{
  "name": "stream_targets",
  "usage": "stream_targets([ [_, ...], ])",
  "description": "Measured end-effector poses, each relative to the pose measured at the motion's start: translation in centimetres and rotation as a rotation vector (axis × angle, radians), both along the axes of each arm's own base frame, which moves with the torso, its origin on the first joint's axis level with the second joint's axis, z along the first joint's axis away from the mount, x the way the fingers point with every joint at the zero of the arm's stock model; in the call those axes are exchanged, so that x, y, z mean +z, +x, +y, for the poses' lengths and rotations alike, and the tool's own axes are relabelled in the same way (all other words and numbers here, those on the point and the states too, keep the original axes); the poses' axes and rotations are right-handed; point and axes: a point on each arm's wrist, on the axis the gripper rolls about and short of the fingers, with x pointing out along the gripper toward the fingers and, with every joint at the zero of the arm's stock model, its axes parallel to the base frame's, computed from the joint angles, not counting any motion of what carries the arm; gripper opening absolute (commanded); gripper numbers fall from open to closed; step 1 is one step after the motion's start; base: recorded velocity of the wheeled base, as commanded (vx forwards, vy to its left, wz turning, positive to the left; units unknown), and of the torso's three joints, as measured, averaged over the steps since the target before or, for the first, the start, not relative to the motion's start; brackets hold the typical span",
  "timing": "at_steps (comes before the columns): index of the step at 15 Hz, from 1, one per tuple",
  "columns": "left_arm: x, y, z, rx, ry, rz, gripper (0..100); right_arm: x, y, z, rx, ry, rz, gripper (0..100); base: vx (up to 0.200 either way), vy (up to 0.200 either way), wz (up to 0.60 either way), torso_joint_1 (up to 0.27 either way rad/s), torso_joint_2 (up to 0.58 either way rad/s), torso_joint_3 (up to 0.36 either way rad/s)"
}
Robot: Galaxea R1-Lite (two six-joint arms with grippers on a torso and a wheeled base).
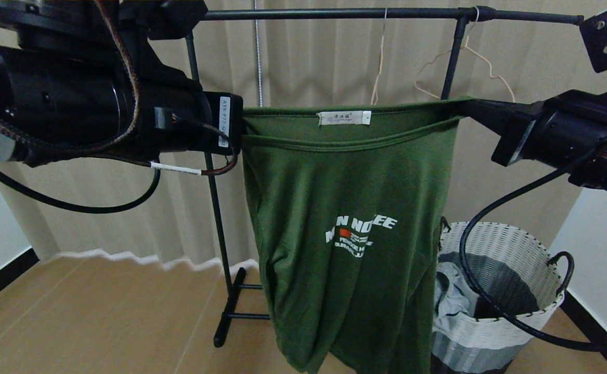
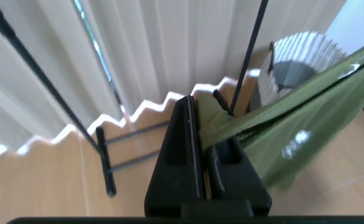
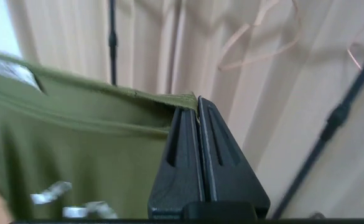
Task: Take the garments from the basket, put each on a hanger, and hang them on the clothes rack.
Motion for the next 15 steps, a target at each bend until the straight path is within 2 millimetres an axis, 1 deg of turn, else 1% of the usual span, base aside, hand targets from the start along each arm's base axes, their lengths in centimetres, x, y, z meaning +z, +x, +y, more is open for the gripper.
stream_targets([
  [3,1.2,0.0,-0.2,-0.016,-0.005,-0.056,0,-0.1,0.3,-1.1,-0.044,-0.005,0.005,0,0.000,0.000,0.00,0.000,0.00,0.000],
  [4,1.2,0.1,-0.4,-0.018,-0.006,-0.061,0,-0.1,0.2,-1.4,-0.054,-0.007,0.008,0,0.000,0.000,0.00,0.000,0.00,0.000],
  [6,1.1,1.1,-1.1,-0.012,-0.024,-0.087,0,-0.4,-0.6,-1.9,-0.058,-0.009,0.014,0,0.000,0.000,0.00,0.000,0.00,0.000],
  [10,-0.2,3.2,-2.6,-0.008,-0.031,-0.097,0,-0.5,-3.5,-2.8,-0.044,-0.026,0.056,0,0.000,0.000,0.00,0.000,0.00,0.000],
  [13,-0.8,4.8,-3.4,0.002,-0.029,-0.092,0,-0.1,-6.4,-3.1,0.098,-0.032,0.068,0,0.000,0.000,0.00,0.000,0.00,0.000],
  [15,-1.1,5.5,-3.8,0.005,-0.027,-0.086,0,-0.3,-8.1,-3.1,0.186,-0.032,0.061,0,0.000,0.000,0.00,0.000,0.00,0.000],
])
